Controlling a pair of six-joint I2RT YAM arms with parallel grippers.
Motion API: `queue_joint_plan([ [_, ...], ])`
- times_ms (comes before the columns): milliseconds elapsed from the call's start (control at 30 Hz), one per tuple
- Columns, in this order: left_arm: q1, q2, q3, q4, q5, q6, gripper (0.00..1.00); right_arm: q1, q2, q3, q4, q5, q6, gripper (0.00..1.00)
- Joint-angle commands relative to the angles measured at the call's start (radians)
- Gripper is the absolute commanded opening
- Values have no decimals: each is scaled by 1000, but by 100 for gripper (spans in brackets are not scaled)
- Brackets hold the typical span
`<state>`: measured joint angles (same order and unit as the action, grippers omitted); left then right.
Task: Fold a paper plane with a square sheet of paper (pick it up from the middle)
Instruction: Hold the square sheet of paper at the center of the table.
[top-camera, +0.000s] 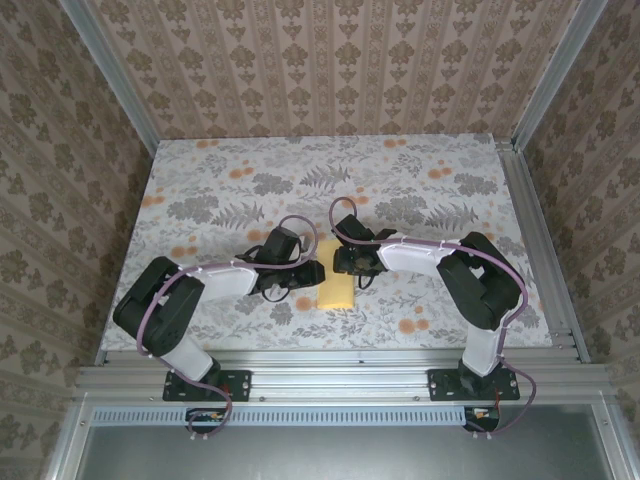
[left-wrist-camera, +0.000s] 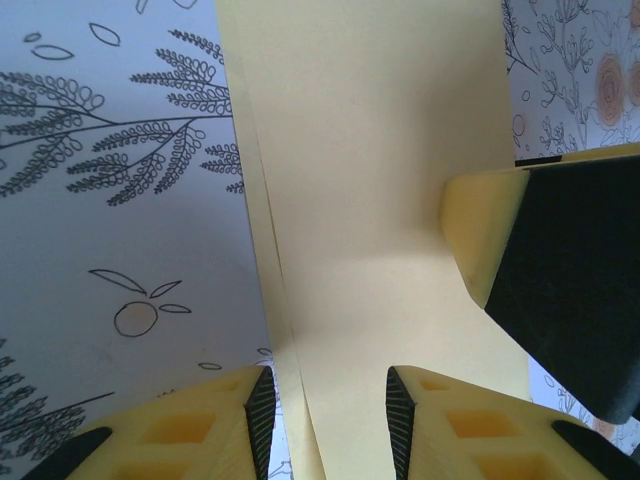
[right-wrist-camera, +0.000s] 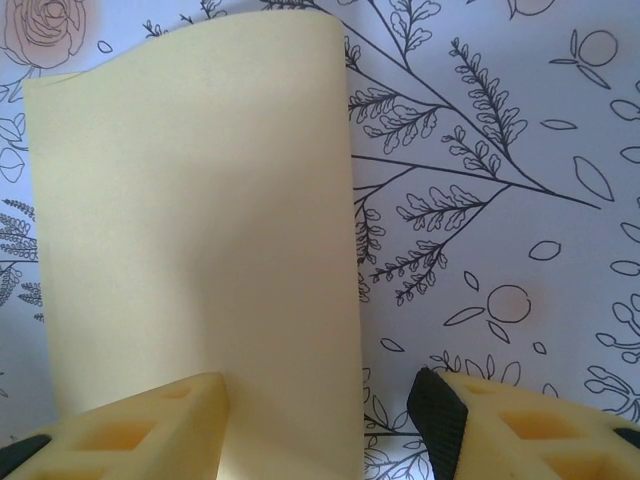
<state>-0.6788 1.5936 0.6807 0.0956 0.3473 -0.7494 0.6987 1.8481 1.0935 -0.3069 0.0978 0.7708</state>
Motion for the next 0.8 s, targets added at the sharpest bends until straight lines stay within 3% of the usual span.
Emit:
queue_joint_plan([
  [0, 2, 24, 4, 32, 22, -17, 37, 13, 68, 2, 60, -62, 33, 57],
  [767, -1, 81, 16, 52, 37, -1, 37, 46, 105, 51, 21, -98, 40, 60],
])
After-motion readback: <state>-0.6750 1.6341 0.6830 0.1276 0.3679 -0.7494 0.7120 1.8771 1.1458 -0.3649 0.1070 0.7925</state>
